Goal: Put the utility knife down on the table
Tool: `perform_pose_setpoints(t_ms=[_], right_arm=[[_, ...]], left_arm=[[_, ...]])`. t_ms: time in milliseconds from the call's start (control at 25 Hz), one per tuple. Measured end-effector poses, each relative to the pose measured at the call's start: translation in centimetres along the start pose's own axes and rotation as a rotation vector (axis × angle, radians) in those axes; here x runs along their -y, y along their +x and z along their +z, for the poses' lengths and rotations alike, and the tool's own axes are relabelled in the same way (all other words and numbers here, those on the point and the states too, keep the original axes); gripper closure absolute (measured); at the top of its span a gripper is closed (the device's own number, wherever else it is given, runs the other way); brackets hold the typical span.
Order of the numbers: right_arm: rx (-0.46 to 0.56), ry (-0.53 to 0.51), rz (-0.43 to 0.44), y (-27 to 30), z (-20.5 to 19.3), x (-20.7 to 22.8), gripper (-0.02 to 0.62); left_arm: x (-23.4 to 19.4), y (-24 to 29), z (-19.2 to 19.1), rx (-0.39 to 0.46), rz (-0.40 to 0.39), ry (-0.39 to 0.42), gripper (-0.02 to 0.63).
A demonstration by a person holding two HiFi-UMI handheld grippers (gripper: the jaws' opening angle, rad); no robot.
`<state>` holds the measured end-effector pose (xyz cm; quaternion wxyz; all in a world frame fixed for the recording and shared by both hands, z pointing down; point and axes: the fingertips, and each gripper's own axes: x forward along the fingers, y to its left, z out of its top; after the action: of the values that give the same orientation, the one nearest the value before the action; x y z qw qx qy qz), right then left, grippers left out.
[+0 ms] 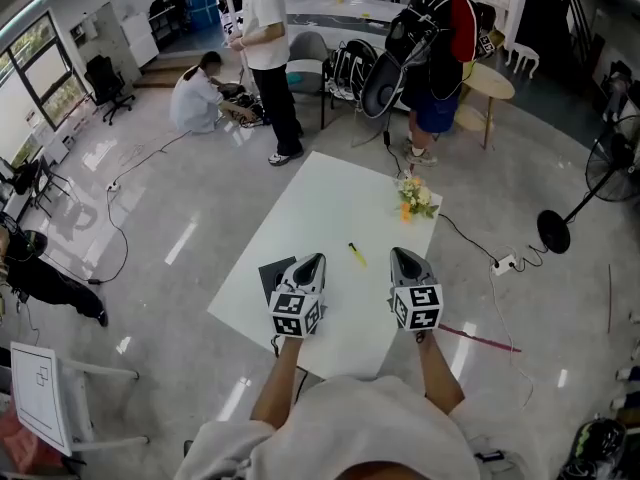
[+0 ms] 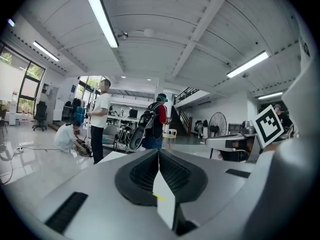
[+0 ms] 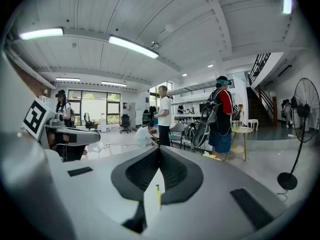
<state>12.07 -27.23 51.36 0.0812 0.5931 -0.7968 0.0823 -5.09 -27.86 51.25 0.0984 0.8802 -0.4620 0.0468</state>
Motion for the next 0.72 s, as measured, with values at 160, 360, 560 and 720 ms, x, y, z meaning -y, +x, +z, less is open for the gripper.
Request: perform_pose_setpoints(t_ms=[160,360,560,720], right_arm=[[-0.002,0.001,-0.004,-0.5,-0.1,0.2,0.563],[-0.001,0.009,-0.003,-1.0,-0.1,0.0,0.565],[-0.011,0.01,0.003,-0.8,-0.5,-0.4,0.565],[-0.022,0.01,0.009,-1.0,-1.0,-0.6,0.565]], left_arm=[[0.3,-0.2,0.2,0.006,0.0,0.005,0.586],[0.7,-0.7,0.4,0.012,0.0,0.002,0.585],[0.7,-0.7,0.4,0.014,0.004,0.0,0.585],[0.7,-0.8,-0.1,0.006,0.006,-0.003,0.584]])
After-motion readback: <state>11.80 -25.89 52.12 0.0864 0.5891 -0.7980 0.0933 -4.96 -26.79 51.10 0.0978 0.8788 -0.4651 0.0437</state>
